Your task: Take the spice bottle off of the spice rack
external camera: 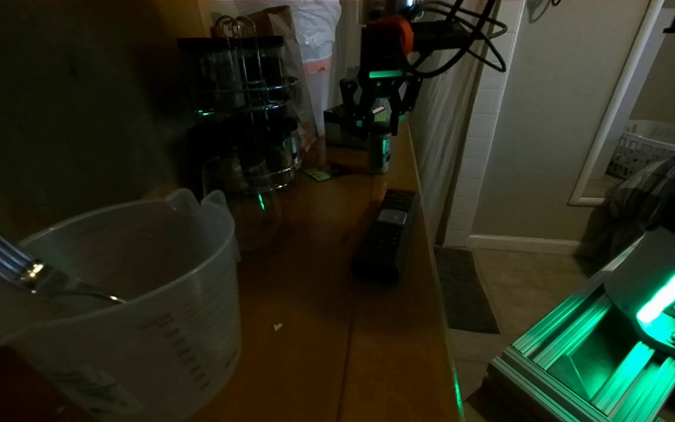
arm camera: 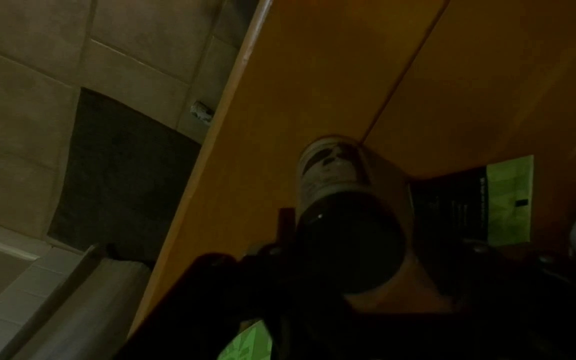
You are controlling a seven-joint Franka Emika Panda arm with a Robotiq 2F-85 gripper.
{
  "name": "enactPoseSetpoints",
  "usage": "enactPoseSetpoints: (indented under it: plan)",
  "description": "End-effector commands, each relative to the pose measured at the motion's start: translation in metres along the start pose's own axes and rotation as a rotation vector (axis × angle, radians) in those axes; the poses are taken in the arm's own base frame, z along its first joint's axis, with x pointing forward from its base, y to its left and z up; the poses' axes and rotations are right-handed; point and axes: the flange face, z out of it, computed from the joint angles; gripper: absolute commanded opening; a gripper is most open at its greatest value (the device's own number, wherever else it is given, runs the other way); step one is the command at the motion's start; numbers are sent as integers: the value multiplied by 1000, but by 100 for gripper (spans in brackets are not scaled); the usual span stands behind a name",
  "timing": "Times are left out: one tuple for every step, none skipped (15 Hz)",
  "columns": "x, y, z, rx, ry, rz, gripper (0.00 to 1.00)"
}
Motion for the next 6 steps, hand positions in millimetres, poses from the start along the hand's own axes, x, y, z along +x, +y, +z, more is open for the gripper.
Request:
enactPoseSetpoints:
  plan:
    - [5,-2,-13,15,36,22,95]
    - [6,0,-19,20,46,20,99]
    - [6,0,-25,25,56,16,100]
    - [5,2,-37,40,89,7,100]
    - [2,4,-53,48,149,-6,100]
    - [9,-1,-27,31,65,7,100]
